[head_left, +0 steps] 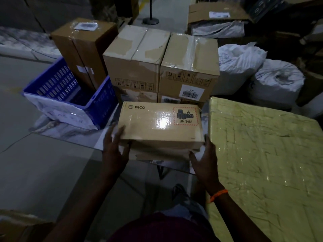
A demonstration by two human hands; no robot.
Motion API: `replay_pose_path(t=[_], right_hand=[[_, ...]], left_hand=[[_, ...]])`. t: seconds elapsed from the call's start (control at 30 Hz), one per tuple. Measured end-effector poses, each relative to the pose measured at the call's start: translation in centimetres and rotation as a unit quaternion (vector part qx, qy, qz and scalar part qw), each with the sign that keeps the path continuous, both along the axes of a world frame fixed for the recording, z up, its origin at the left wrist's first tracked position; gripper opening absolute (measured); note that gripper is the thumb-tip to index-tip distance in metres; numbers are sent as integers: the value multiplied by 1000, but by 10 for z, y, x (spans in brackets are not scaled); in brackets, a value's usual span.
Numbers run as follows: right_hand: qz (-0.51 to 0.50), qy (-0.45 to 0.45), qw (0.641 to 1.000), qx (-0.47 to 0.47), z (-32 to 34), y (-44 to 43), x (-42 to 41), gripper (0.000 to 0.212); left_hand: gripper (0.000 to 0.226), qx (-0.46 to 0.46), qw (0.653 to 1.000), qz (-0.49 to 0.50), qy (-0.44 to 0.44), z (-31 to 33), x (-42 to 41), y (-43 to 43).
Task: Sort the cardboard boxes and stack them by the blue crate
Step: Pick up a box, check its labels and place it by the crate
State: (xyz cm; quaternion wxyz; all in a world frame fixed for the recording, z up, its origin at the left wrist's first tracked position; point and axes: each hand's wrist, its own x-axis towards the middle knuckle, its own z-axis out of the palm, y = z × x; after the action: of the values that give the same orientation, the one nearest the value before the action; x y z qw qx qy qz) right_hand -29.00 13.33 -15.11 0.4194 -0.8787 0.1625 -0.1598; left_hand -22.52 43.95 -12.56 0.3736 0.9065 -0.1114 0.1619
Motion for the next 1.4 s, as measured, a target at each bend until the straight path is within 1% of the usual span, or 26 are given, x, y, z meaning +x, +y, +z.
replay_pose_path(t=[0.03,0.07,0.1,0.13,0.2,0.3,0.37,0.43,0.57,0.63,0.73,0.87,0.9,1.0,1.03,1.1,1.17,1.23,1.27,1.33,1.4], right_hand=[[6,14,999,36,-3,-2,0,69],[9,23,998,52,-5,-2,0,58],[10,26,998,58,-7,-3,0,49],[9,31,998,58,-8,-4,1,43],[10,31,998,57,-3,-2,1,39],[19,12,998,65,13,-2,-1,41],[18,1,998,67,23,-5,1,41],[9,-7,998,63,32,-8,6,39],[-12,-2,1000,19,43,-13,21,33],[-17,11,1000,-6,44,-16,33,31],[-5,47,999,-21,31,-21,51,31],[1,78,997,-7,12,-27,79,38],[4,91,996,-13,7,-28,86,42],[9,125,992,8,-12,-34,100,69],[9,129,991,17,-20,-37,102,74],[10,129,991,19,-15,-32,98,76],[12,126,992,-22,-3,-21,93,72],[38,111,986,-122,6,-8,89,70],[67,91,980,-164,8,0,89,68],[156,59,961,-219,10,17,90,63],[242,70,931,-264,6,34,94,61]], left_hand=[[63,-59,997,32,43,1,-3,1],[64,-118,988,46,89,0,-4,1],[60,-162,978,43,123,-2,-6,0],[53,-183,973,36,137,-3,-7,-1],[45,-178,975,45,130,-6,-8,-1],[40,-165,975,87,119,1,-6,-3],[38,-167,976,99,103,8,-3,-3],[39,-186,973,99,91,14,-1,-2],[54,-182,973,95,103,16,5,-4],[56,-157,975,96,128,11,11,-8],[57,-91,975,85,185,0,25,-11],[72,-85,970,44,222,-7,44,-18],[72,-84,970,35,226,-8,49,-20],[75,-56,965,-6,255,-6,62,-24],[75,-46,964,-22,262,-9,65,-25],[73,-26,963,-30,265,-15,69,-25],[75,32,968,-14,248,-20,70,-28],[74,133,971,6,201,-19,67,-37],[71,157,973,-5,171,-17,64,-43],[62,174,974,-74,123,-13,62,-55],[54,205,962,-150,99,-16,65,-67]])
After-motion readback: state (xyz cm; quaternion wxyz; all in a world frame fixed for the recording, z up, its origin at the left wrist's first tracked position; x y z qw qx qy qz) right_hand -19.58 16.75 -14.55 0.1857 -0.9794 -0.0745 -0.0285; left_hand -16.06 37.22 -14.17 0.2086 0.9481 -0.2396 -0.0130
